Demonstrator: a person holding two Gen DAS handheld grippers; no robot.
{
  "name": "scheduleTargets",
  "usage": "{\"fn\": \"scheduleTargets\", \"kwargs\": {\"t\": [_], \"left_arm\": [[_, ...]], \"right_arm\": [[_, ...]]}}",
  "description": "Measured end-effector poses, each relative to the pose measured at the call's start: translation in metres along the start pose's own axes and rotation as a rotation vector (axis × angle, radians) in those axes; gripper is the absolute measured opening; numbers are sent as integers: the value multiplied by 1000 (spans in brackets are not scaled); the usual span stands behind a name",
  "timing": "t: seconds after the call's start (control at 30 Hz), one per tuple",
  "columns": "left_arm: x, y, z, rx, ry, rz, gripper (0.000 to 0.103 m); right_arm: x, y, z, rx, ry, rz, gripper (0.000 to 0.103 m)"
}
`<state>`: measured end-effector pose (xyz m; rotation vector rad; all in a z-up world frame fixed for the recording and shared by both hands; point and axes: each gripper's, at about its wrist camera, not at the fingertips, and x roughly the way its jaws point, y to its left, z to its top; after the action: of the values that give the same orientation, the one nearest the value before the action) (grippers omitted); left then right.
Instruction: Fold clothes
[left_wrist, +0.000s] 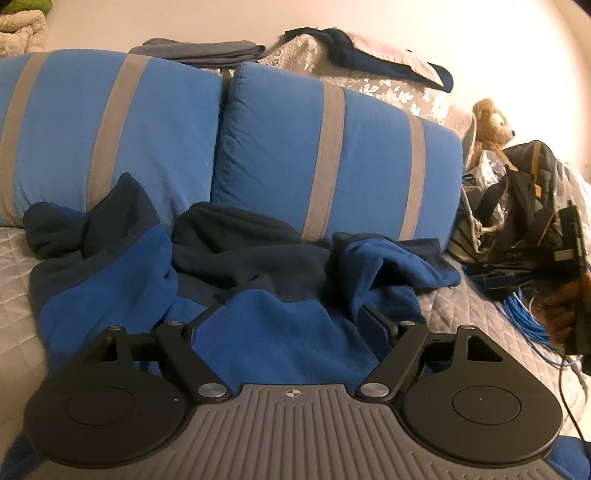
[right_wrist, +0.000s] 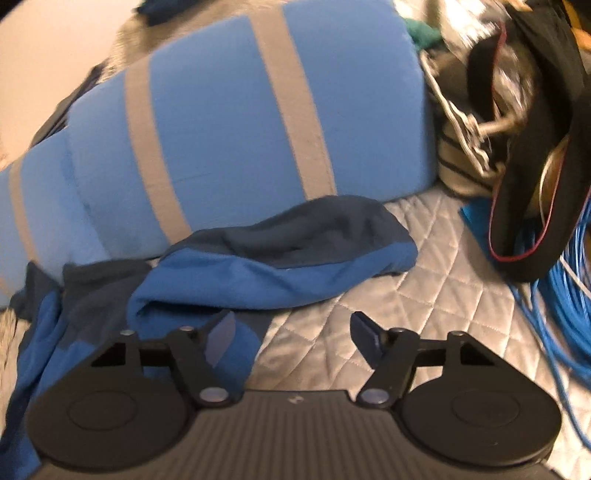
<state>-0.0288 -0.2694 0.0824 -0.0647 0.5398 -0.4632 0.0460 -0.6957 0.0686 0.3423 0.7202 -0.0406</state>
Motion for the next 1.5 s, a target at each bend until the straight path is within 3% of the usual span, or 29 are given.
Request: {"fn": "scheduleTargets", "kwargs": {"t": [0.23, 0.77, 1.0, 1.07, 1.23, 1.5], "left_arm": [[5, 2, -1, -8, 22, -5, 78], [11, -1, -3, 12, 44, 1, 78], [13, -2, -4, 23, 54, 2, 78], [14, -2, -4, 23, 58, 2, 78], [17, -1, -4, 19, 65, 8, 78], [16, -1, -5, 18, 61, 10, 78]], "right_arm": [[29, -26, 6, 111, -11, -29, 68], [74, -42, 14, 164, -27, -105, 62], [92, -56, 19, 267, -56, -99, 56], [98, -60, 19, 305, -63, -92, 50], [103, -72, 19, 393, -80, -54, 13], [61, -72, 45, 240, -145, -134, 6]]}}
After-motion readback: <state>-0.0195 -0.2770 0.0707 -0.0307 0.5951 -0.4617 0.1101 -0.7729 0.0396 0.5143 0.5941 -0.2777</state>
